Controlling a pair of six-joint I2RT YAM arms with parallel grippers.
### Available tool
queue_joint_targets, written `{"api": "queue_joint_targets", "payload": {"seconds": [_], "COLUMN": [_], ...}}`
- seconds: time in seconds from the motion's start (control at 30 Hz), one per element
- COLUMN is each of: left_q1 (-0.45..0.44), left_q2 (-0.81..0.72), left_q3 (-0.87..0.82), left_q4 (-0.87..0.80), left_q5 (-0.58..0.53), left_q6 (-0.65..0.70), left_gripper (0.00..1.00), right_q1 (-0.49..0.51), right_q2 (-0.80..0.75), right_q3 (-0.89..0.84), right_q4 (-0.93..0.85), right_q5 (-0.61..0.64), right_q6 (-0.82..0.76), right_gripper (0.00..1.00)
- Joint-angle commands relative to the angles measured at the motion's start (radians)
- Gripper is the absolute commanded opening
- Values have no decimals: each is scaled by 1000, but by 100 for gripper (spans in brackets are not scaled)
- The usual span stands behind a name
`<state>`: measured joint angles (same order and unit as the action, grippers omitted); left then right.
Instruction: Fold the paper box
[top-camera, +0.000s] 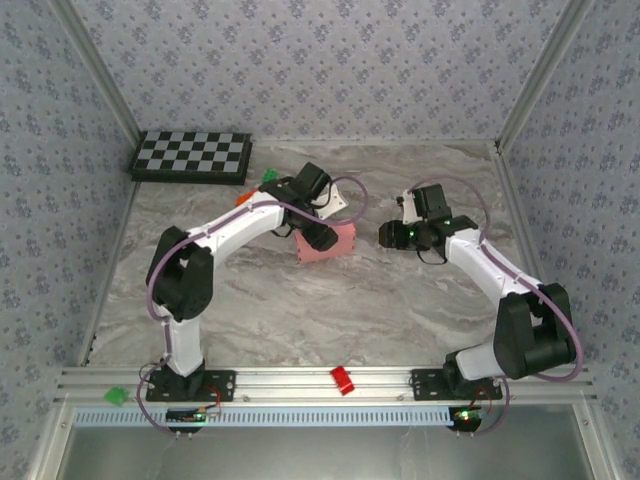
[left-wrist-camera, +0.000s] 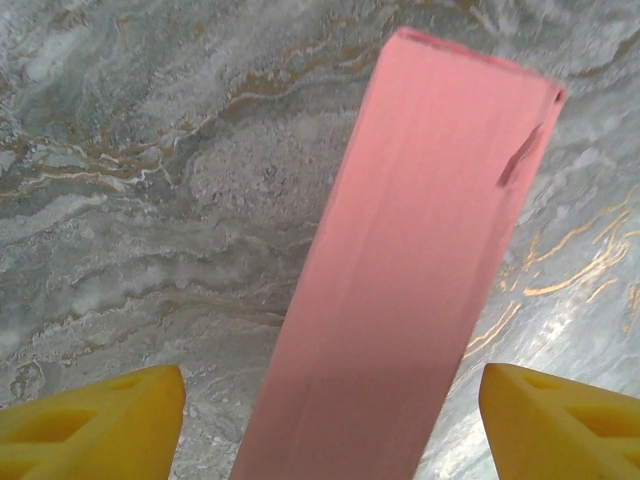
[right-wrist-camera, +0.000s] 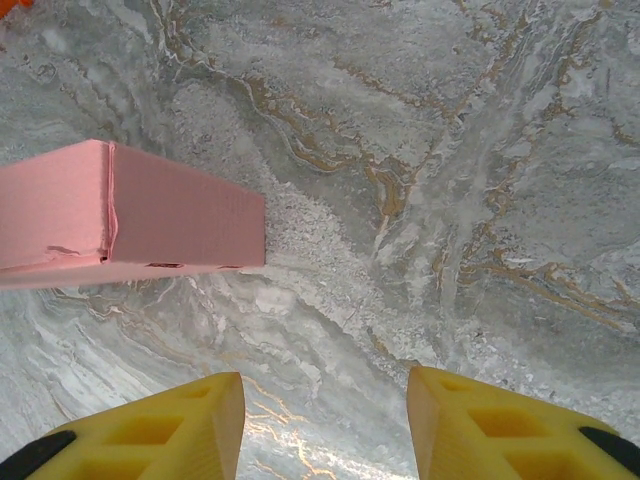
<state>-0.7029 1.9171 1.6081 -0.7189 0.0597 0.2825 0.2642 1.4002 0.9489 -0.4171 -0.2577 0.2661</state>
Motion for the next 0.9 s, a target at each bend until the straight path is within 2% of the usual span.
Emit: {"api": "queue_joint_targets", "payload": {"seconds": [0.0, 0.4, 0.7, 0.87], "left_q1": [-10, -29, -31, -33], "left_q2": [32, 90, 103, 91], "left_q3": [64, 96, 105, 104], "left_q4": [-66, -97, -99, -86], "left_q5": [-24, -39, -65, -82], "left_q6": [64, 102, 101, 104], "left_gripper": [77, 68, 51, 47], "right_q1": [-12, -29, -36, -39], "right_q2": [-23, -21, -23, -23], "right_q3": [-17, -36, -48, -52], "right_q4": [0, 9, 15, 14], "right_q5": [6, -2, -7, -8], "right_q6": [11, 16, 17, 16], "right_gripper": [48, 48, 48, 48]}}
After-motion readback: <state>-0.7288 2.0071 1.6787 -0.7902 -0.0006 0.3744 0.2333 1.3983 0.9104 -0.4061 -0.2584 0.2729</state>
